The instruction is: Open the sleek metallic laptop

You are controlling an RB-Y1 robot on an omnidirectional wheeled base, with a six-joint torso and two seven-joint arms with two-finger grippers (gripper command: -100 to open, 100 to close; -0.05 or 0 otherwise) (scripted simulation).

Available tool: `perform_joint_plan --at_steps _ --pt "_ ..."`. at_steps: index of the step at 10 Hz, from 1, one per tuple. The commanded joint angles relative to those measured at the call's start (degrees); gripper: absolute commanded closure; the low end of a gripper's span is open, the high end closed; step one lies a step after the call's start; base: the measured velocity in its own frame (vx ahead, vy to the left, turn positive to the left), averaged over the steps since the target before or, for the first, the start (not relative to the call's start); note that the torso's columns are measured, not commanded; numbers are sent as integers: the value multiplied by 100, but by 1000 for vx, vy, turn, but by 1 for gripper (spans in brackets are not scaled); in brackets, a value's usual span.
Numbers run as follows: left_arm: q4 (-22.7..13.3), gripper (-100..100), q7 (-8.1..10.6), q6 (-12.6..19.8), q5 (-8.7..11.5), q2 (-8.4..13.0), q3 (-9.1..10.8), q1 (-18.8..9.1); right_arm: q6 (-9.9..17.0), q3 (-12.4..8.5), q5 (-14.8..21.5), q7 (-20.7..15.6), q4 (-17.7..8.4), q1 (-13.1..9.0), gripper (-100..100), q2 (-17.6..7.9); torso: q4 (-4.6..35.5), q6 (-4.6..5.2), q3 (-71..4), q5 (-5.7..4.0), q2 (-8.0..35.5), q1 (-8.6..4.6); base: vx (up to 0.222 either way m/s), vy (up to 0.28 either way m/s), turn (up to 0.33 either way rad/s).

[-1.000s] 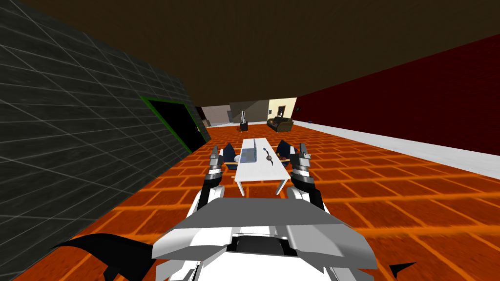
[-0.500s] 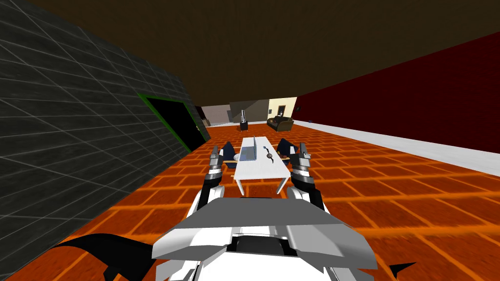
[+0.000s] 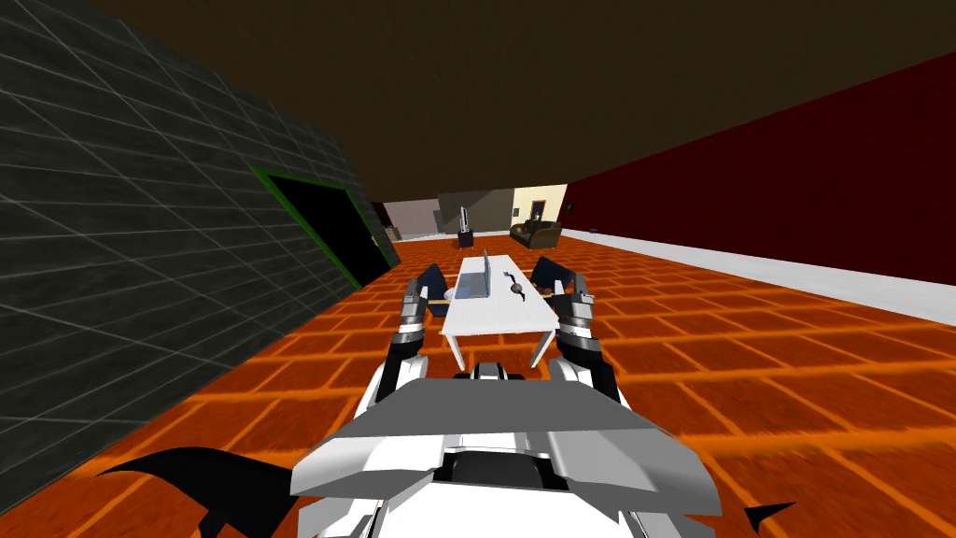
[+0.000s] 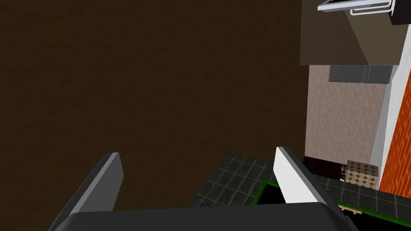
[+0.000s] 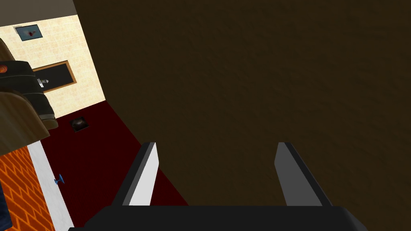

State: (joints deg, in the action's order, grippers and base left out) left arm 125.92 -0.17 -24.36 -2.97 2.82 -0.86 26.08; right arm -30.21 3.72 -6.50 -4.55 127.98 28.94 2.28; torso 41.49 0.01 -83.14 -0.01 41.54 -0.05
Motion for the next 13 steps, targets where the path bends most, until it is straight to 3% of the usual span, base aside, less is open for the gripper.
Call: perform_joint_plan --at_steps 1,4,13 --pt "-135 -100 -67 93 -64 302 90 -93 0 0 0 0 -1 0 0 0 57 -1 -111 -2 56 -5 -7 -65 -47" --pt "-570 -100 -271 376 -269 603 374 -391 0 1 0 0 -1 0 0 1 78 0 -146 -5 69 -16 11 -131 -122" --pt "-1737 -100 -824 1140 -826 771 1148 -1196 0 1 0 0 -1 0 0 1 78 -1 -146 0 69 1 18 -135 -113"
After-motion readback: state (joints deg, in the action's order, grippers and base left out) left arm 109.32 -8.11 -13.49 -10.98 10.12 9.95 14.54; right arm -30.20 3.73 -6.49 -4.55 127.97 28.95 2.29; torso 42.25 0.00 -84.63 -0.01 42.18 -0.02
